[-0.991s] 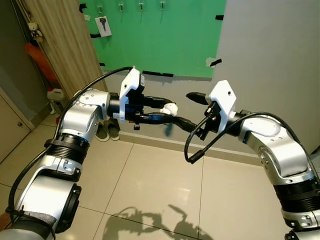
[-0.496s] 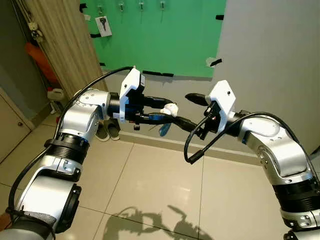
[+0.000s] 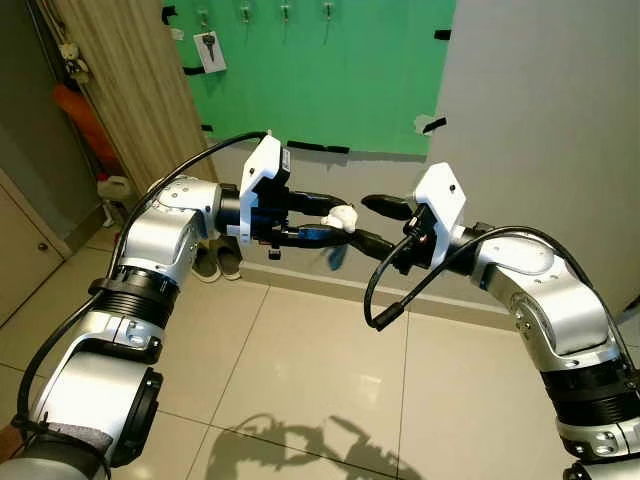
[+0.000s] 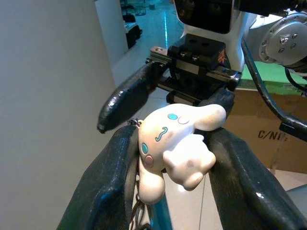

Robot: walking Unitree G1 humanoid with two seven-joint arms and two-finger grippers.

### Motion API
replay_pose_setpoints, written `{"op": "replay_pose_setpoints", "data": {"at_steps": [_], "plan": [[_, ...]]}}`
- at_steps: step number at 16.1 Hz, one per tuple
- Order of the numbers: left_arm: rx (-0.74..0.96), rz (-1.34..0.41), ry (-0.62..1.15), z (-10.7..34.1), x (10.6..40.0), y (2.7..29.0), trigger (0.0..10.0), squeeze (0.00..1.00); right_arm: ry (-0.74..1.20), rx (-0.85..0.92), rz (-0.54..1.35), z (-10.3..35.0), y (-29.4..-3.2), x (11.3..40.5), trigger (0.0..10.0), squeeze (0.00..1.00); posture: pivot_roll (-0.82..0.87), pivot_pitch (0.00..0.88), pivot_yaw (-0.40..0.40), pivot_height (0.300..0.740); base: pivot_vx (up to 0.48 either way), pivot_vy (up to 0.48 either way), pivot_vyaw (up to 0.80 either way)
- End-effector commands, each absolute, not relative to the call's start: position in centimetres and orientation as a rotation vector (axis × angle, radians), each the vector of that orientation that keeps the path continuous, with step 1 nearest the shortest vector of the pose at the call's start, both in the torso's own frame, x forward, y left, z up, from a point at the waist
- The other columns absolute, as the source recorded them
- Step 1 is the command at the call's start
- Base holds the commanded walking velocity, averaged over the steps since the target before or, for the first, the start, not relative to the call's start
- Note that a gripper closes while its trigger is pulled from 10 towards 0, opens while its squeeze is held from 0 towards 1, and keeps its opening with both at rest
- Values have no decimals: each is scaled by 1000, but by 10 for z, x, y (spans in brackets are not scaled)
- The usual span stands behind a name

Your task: Hang keys on a hook

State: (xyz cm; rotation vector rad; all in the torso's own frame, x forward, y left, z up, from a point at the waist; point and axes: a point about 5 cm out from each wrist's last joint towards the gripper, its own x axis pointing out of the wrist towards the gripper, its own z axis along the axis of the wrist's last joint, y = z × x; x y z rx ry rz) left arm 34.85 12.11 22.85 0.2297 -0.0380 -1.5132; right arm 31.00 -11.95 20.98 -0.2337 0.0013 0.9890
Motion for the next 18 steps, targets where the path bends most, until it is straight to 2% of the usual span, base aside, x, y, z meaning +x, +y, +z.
{"op": "replay_pose_setpoints", "data": {"at_steps": [1, 18], "plan": [[225, -1498, -53, 230, 349, 126, 10000, 0, 12, -219, 1016, 208, -117, 308, 0, 0, -26, 0, 129, 740, 0, 0, 0], [228, -1475, -44, 228, 351, 125, 10000, 0, 55, -132, 972, 202, -111, 308, 0, 0, -36, 0, 141, 740, 0, 0, 0]]}}
